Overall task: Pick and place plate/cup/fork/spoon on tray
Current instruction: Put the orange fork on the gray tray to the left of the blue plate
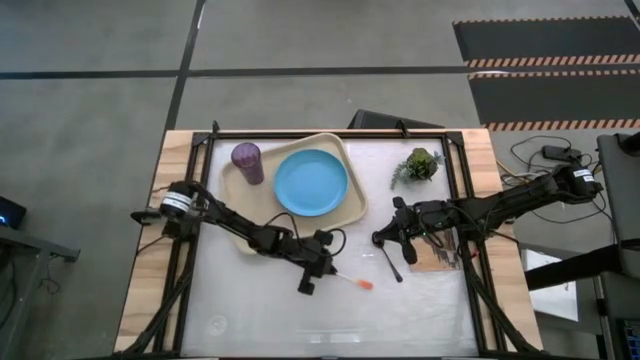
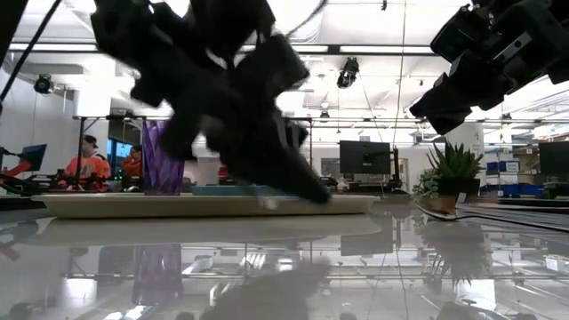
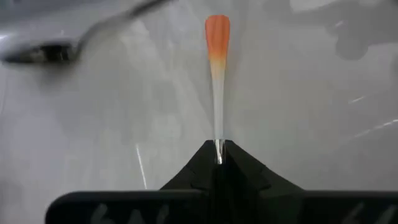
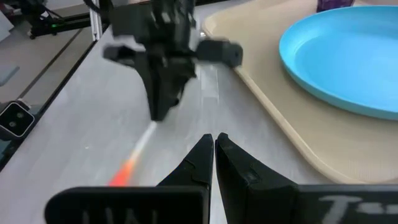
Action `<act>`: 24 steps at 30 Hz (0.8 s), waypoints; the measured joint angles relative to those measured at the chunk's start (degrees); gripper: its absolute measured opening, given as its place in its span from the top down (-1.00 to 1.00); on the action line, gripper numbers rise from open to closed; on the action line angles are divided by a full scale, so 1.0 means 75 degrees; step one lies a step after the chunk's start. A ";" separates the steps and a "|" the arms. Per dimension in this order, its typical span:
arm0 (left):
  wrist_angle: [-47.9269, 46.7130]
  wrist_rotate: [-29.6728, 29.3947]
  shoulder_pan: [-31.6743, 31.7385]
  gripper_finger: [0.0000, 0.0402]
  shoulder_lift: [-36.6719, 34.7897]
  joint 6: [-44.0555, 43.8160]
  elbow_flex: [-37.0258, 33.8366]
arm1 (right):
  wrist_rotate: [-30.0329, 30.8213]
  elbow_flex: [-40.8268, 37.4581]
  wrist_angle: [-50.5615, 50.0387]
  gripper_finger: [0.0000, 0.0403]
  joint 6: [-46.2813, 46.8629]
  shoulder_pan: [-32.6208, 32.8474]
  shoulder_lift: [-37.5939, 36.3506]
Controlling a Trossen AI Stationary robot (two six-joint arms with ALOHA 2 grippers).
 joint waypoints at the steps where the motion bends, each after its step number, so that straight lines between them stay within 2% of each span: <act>1: -0.0111 0.0011 -0.0038 0.98 -0.0163 0.0071 0.0011 | -0.0001 0.0000 0.0002 0.96 0.0002 0.0000 0.0000; 5: -0.1228 0.0111 -0.0283 0.99 -0.1090 0.0855 0.0010 | -0.0001 0.0000 -0.0013 0.96 -0.0010 0.0000 -0.0003; 12: -0.4721 0.0134 -0.0376 0.99 -0.3216 0.2506 -0.0098 | -0.0001 -0.0003 -0.0009 0.96 -0.0015 0.0000 -0.0003; 15: -0.6361 -0.0072 -0.0178 0.99 -0.4073 0.2657 -0.0101 | -0.0001 -0.0003 0.0004 0.96 -0.0084 0.0000 -0.0003; 18: -0.7682 -0.0599 0.0082 0.99 -0.4815 0.2558 -0.0128 | 0.0008 -0.0003 0.0009 0.96 -0.0179 0.0000 -0.0003; 24: -0.8911 -0.1419 0.0808 1.00 -0.5781 0.2523 -0.0570 | 0.0298 -0.0003 0.0044 0.96 -0.0263 0.0000 -0.0003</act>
